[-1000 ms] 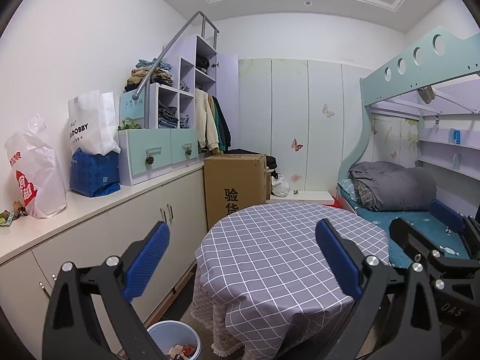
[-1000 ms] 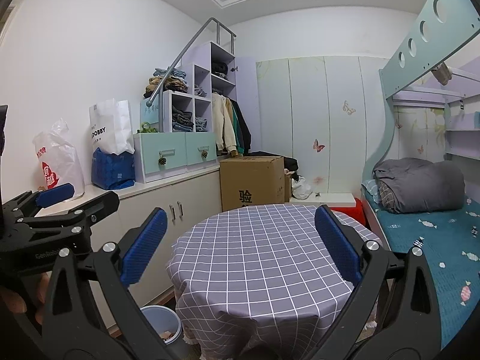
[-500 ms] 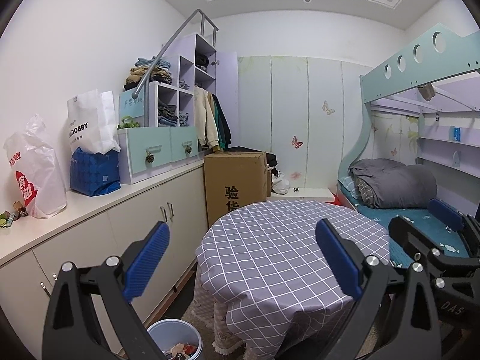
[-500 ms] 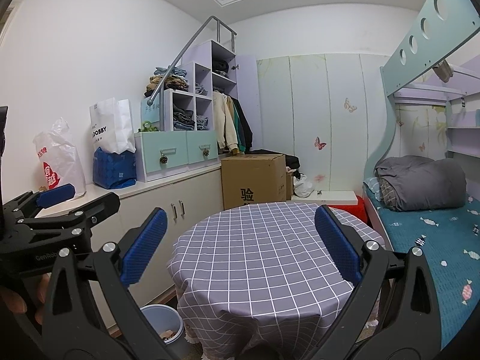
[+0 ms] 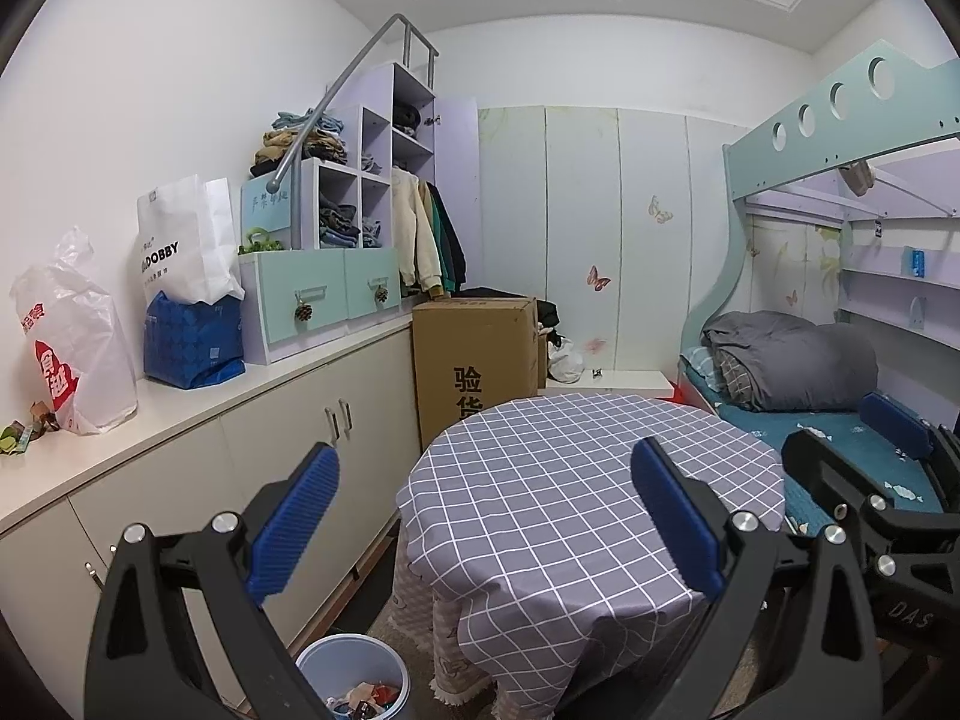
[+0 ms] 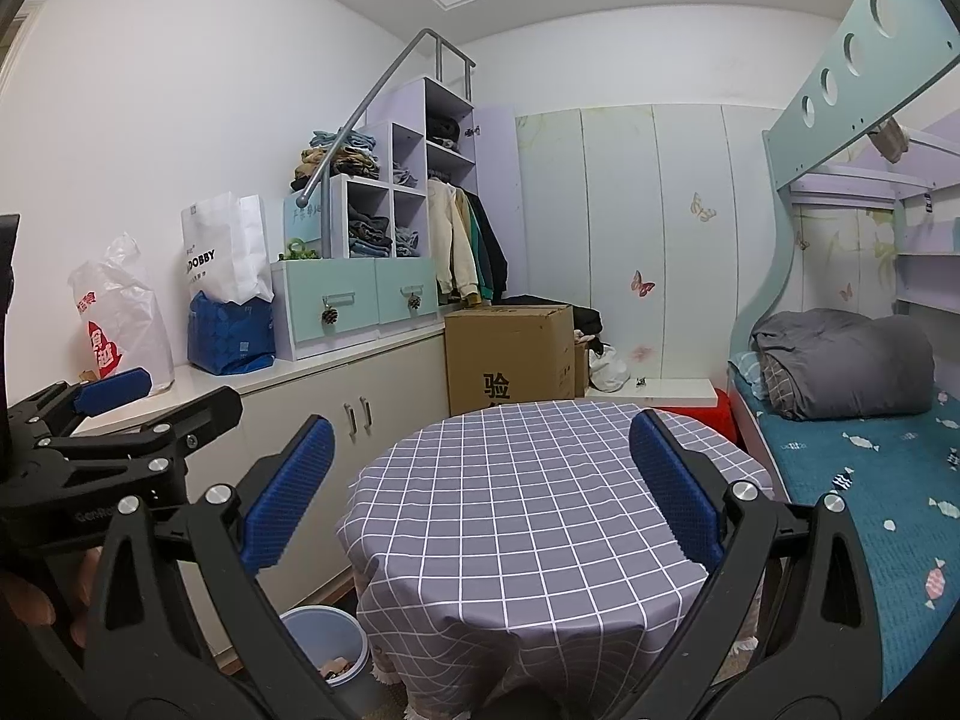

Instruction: Collect trash

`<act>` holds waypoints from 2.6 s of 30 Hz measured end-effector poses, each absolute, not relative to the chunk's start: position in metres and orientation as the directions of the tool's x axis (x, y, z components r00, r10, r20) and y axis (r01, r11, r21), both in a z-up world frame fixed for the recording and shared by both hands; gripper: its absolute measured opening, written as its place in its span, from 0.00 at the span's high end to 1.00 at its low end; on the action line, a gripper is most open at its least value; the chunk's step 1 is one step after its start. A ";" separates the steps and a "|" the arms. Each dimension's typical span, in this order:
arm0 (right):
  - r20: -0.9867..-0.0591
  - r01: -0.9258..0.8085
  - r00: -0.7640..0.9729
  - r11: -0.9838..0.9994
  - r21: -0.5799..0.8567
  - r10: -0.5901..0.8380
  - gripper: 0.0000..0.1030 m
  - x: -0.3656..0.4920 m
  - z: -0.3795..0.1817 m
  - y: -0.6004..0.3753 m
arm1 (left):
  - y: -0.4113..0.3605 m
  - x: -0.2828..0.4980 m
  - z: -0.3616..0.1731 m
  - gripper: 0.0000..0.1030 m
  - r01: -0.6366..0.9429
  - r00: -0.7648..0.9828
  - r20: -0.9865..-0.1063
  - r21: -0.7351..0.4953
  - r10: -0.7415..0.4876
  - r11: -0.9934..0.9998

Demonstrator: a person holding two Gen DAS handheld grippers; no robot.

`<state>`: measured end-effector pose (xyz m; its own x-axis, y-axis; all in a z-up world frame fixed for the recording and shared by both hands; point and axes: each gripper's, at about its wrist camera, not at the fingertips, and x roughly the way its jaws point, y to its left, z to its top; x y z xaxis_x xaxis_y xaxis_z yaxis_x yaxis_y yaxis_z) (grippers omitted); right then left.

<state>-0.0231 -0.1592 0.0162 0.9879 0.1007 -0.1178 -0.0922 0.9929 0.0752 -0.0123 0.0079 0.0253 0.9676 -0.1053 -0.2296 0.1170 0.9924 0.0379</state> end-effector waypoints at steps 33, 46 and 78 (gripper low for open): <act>-0.143 -0.100 0.983 0.991 0.084 0.112 0.06 -0.022 0.010 -0.160 | 0.014 -0.009 0.016 0.07 0.113 0.962 -0.256 0.051 -0.096 0.992; -0.146 -0.101 0.983 0.991 0.084 0.113 0.06 -0.022 0.010 -0.159 | 0.014 -0.008 0.014 0.07 0.111 0.961 -0.260 0.054 -0.093 0.992; -0.164 -0.120 0.977 0.989 0.089 0.134 0.06 -0.016 0.009 -0.152 | 0.020 -0.004 0.011 0.07 0.109 0.956 -0.279 0.063 -0.088 0.992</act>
